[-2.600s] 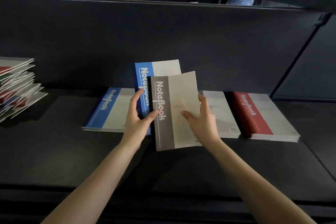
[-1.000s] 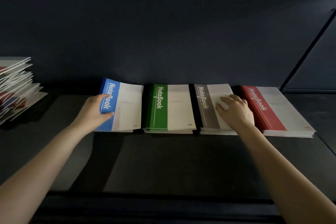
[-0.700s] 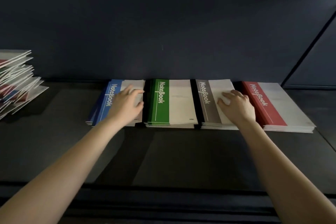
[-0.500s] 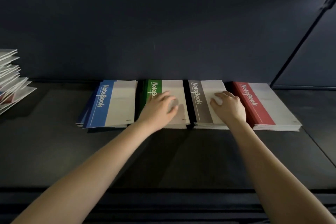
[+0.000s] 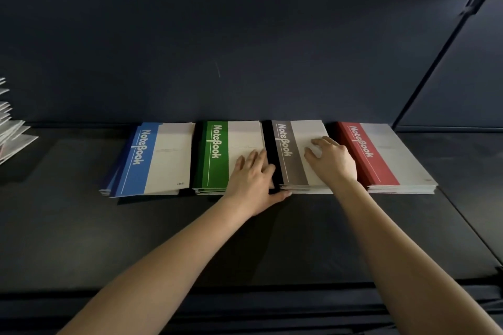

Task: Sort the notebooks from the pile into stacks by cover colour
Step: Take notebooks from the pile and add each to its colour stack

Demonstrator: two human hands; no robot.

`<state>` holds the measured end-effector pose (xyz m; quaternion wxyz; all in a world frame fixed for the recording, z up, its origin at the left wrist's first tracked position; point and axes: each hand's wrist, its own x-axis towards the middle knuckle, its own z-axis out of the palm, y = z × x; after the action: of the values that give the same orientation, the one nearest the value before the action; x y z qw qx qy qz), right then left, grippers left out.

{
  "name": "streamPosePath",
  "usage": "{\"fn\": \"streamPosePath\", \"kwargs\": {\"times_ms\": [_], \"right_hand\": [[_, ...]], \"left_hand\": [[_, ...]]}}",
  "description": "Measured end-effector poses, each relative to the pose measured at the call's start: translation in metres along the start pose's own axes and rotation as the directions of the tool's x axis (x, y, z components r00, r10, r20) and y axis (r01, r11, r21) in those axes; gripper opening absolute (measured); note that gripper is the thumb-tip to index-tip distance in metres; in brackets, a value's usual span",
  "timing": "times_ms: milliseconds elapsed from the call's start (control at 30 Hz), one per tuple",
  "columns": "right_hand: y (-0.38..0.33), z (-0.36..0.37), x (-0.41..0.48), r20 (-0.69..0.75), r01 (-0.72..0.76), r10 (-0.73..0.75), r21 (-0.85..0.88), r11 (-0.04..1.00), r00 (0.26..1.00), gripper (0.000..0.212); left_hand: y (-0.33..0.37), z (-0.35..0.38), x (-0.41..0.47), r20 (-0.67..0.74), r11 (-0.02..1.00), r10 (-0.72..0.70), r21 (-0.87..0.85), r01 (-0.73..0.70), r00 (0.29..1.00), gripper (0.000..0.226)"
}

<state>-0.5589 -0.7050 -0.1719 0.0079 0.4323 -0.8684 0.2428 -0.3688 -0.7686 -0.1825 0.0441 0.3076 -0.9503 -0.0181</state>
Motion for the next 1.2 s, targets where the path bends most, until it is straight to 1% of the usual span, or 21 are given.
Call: {"fn": "streamPosePath", "kwargs": {"times_ms": [133, 267, 333, 433, 533, 667, 733, 800, 867, 933, 967, 1000, 1100, 1200], "right_hand": [[0.001, 0.002, 0.001, -0.001, 0.005, -0.005, -0.012, 1.000, 1.000, 0.041], [-0.001, 0.002, 0.002, 0.006, 0.005, -0.005, -0.051, 0.999, 1.000, 0.041], [-0.002, 0.002, 0.001, 0.017, 0.011, -0.009, -0.080, 0.997, 1.000, 0.041], [-0.003, 0.001, 0.001, 0.029, 0.017, -0.013, -0.120, 0.993, 0.999, 0.043], [-0.003, 0.000, 0.002, 0.042, 0.014, -0.009, -0.134, 0.991, 0.999, 0.043], [-0.005, -0.007, 0.008, 0.122, 0.033, -0.010, -0.187, 0.982, 0.992, 0.048], [-0.008, -0.011, 0.013, 0.179, 0.025, 0.008, -0.178, 0.984, 0.984, 0.049], [-0.012, -0.012, 0.015, 0.213, -0.001, 0.031, -0.139, 0.990, 0.977, 0.049], [-0.018, -0.008, 0.011, 0.133, 0.018, -0.003, -0.109, 0.994, 0.991, 0.045], [-0.029, -0.005, 0.005, 0.025, 0.095, -0.093, -0.054, 0.994, 0.995, 0.041], [-0.037, -0.004, 0.002, 0.001, 0.141, -0.141, -0.031, 0.990, 0.990, 0.039], [-0.046, -0.002, 0.001, -0.008, 0.184, -0.184, -0.015, 0.983, 0.983, 0.038], [-0.077, 0.006, 0.001, 0.002, 0.281, -0.281, 0.044, 0.959, 0.960, 0.035], [-0.114, 0.018, 0.001, 0.085, 0.384, -0.391, 0.094, 0.919, 0.916, 0.034]], "left_hand": [[-0.007, -0.001, -0.001, -0.020, 0.999, 0.044, 0.033, -0.043, 0.999, 0.076], [-0.006, -0.004, -0.002, -0.006, 0.999, 0.031, 0.021, -0.031, 0.999, 0.075], [-0.001, -0.008, 0.001, 0.011, 0.998, 0.014, 0.060, -0.014, 1.000, 0.074], [0.010, -0.018, 0.011, 0.060, 0.990, -0.036, 0.139, 0.027, 0.998, 0.082], [0.017, -0.021, 0.015, 0.038, 0.966, -0.037, 0.258, 0.026, 0.999, 0.086], [0.017, -0.018, 0.015, 0.012, 0.951, -0.007, 0.309, 0.004, 1.000, 0.080], [0.014, -0.019, 0.015, 0.020, 0.959, -0.001, 0.285, -0.005, 1.000, 0.078], [0.008, -0.023, 0.013, 0.039, 0.977, 0.015, 0.212, -0.023, 0.999, 0.077], [-0.001, -0.033, 0.010, 0.075, 0.996, 0.043, 0.078, -0.048, 0.996, 0.072], [-0.016, -0.044, 0.006, 0.122, 0.992, 0.066, -0.114, -0.052, 0.990, 0.064], [-0.024, -0.048, 0.003, 0.124, 0.982, 0.075, -0.179, -0.052, 0.989, 0.061], [-0.034, -0.050, -0.001, 0.104, 0.977, 0.079, -0.204, -0.057, 0.991, 0.059], [-0.064, -0.053, -0.017, 0.009, 0.980, 0.045, -0.194, -0.042, 0.999, 0.052], [-0.099, -0.057, -0.043, -0.036, 0.990, -0.013, -0.141, 0.008, 0.999, 0.047]]}}
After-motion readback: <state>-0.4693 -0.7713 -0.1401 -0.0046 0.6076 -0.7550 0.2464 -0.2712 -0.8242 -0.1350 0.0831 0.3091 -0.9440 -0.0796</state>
